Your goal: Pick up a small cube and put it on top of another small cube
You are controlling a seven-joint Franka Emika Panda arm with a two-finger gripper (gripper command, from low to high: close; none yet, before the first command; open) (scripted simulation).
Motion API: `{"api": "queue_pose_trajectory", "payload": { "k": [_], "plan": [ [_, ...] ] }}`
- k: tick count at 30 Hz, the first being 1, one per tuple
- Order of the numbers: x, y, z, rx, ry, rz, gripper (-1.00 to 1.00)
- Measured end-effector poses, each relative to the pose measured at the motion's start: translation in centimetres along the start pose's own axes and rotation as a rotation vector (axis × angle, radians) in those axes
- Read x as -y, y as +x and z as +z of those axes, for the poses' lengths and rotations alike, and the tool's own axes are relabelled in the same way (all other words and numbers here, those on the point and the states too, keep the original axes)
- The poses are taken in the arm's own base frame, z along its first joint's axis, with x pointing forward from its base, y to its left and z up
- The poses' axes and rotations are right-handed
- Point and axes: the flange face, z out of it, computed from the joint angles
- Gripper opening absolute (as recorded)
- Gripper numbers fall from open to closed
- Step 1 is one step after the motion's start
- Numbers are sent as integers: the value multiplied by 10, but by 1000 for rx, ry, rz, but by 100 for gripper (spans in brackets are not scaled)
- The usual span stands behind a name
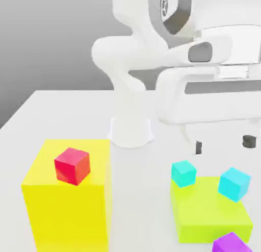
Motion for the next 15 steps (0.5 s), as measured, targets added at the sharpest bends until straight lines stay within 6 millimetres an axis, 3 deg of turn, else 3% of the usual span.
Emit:
{"api": "queue_pose_trajectory", "payload": {
  "k": [8, 13, 14, 15],
  "plan": [
    [21, -58, 138, 167, -94, -102, 0],
    [17, -84, 215, 204, -112, -124, 0],
    [16, -87, 225, 204, -112, -125, -100],
    [16, -87, 225, 204, -112, -125, -100]
  ]
}}
